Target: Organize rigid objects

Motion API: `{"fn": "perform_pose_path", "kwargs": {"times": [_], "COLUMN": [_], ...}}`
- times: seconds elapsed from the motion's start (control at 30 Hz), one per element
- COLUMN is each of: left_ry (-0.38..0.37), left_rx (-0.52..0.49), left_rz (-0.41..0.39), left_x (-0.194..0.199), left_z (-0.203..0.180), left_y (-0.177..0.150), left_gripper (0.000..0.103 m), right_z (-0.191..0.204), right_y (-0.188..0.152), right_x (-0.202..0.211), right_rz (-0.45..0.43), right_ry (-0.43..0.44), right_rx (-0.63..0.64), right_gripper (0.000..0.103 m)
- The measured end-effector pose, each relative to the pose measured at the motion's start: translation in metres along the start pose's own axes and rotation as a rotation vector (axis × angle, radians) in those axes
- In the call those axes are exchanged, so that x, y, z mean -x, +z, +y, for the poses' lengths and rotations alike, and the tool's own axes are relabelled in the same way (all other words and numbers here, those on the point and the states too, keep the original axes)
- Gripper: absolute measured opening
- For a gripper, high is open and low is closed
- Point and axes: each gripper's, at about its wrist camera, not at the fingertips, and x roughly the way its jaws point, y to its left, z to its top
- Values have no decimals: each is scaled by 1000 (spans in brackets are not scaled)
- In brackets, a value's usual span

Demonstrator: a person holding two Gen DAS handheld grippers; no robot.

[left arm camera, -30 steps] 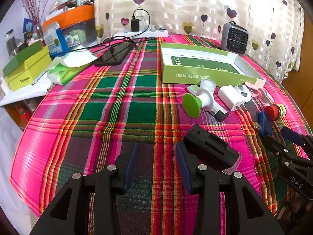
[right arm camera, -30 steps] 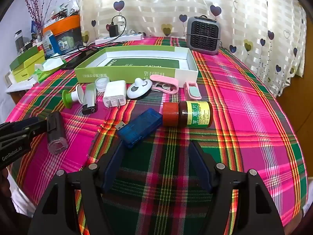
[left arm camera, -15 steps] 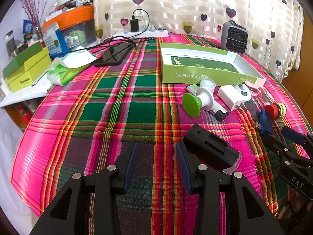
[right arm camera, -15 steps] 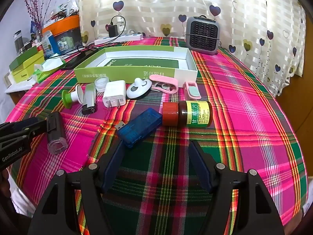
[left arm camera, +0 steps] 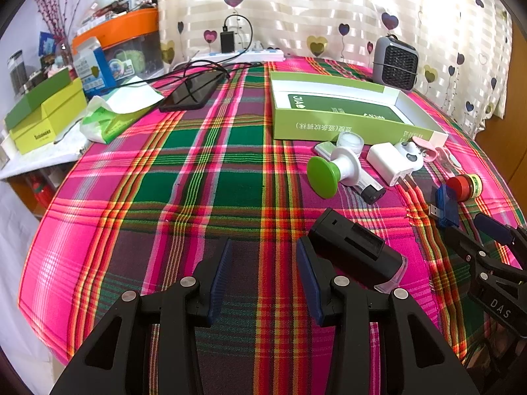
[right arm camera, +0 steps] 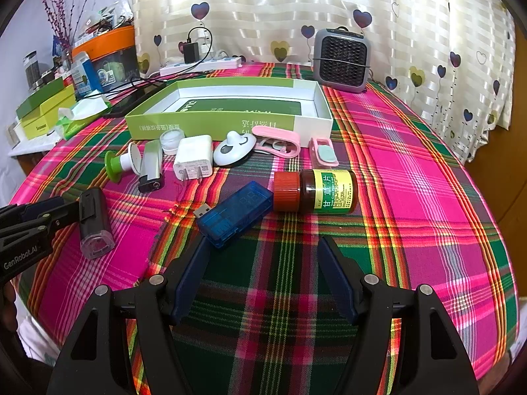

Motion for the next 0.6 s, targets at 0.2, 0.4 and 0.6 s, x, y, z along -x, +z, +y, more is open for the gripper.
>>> {"fn": "perform_pose_path", "kwargs": {"times": [0.2, 0.4, 0.6], "left_ry": [-2, -26, -117], "left_rx": [-2, -5, 13], "left_rz": [1, 24, 30], "left_x": [0, 2, 12], "left_z": [0, 3, 4], "left_y": [0, -1, -3], "left_gripper": [39, 39, 39], "right_z": [0, -2, -8], "right_y": [-1, -1, 1], "right_x": [0, 2, 2], "right_rz": [-1, 4, 15], "right_ry": [0, 19, 55], "right_rx": [0, 7, 37], "right_gripper": [68, 68, 68]}}
